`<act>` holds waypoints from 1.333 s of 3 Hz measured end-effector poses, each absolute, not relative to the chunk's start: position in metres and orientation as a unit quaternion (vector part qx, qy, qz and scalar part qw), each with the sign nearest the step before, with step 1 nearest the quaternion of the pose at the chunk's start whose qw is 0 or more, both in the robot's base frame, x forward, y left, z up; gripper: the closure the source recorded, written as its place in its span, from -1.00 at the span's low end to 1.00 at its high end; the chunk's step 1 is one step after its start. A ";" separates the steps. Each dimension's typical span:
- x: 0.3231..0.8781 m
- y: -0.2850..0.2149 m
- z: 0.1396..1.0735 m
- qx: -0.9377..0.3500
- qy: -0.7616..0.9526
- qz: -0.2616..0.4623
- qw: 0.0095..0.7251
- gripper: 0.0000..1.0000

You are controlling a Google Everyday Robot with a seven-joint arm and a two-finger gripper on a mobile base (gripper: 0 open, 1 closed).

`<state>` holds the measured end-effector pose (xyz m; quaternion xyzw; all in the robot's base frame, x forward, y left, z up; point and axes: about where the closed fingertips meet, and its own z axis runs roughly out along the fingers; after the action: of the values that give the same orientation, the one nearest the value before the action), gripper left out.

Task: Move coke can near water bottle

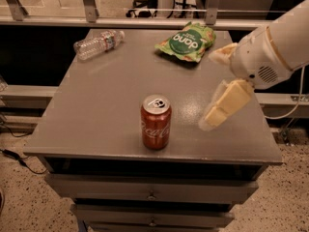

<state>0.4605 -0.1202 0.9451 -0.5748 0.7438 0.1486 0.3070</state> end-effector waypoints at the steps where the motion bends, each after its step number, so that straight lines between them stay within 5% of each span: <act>1: 0.463 -0.085 0.941 -0.570 0.716 0.204 0.349 -1.00; 4: 0.453 -0.015 0.905 -0.566 0.666 0.286 0.392 -1.00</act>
Offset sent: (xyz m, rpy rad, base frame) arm -0.0019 0.1036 -0.0311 0.3732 -0.0220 0.1345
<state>0.4532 -0.0153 0.9050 -0.5661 0.6661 0.2861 0.3924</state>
